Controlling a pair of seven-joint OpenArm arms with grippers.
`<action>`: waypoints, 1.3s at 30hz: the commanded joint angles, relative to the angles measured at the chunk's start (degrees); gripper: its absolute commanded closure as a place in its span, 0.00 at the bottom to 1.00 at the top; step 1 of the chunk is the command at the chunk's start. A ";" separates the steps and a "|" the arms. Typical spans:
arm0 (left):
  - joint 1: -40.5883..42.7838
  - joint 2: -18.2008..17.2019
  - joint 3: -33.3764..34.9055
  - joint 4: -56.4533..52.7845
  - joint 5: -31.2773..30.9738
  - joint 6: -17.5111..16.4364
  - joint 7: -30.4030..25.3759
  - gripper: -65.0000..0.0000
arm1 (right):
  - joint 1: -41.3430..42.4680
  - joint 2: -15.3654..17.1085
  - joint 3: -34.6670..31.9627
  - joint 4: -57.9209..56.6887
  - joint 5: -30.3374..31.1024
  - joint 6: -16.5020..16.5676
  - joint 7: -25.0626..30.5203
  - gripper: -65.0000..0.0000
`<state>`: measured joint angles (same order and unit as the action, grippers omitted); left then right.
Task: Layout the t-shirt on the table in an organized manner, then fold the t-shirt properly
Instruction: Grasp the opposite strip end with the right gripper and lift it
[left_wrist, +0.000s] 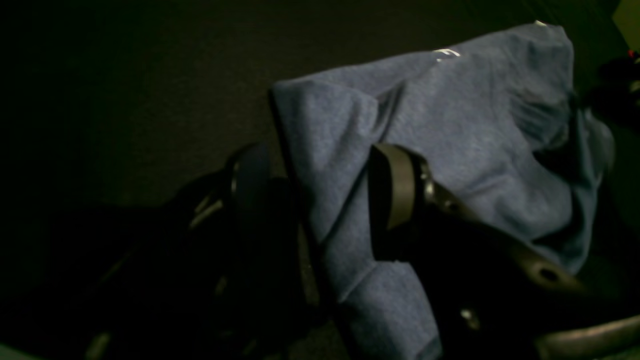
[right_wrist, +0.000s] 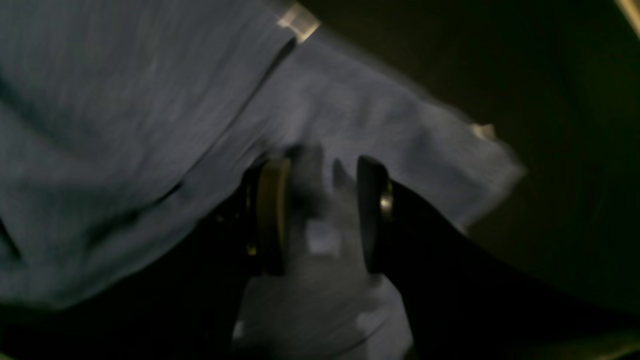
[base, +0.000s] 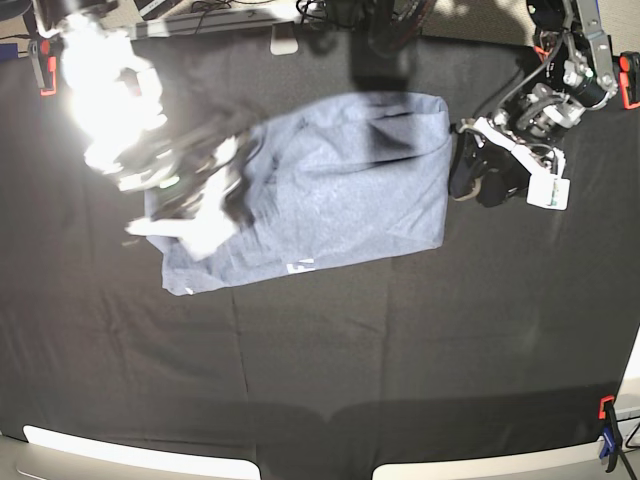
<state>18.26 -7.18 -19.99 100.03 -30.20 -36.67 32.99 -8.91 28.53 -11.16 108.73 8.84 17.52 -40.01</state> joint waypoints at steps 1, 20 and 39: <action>-0.33 -0.35 -0.22 1.25 -1.36 -0.63 -1.36 0.55 | 0.13 0.81 3.34 0.98 1.16 -0.46 -0.81 0.66; -0.33 -0.35 -0.22 1.25 -1.40 -0.48 -1.36 0.55 | -4.17 0.42 26.43 -15.69 25.55 3.13 -11.65 0.50; -0.31 -0.35 -0.22 1.25 -1.36 -0.48 -1.36 0.55 | 1.29 -9.25 26.43 -25.77 35.08 8.70 -14.05 0.67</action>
<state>18.24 -7.31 -19.99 100.03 -30.20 -36.64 32.99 -7.79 18.85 15.18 82.56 43.75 25.58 -52.97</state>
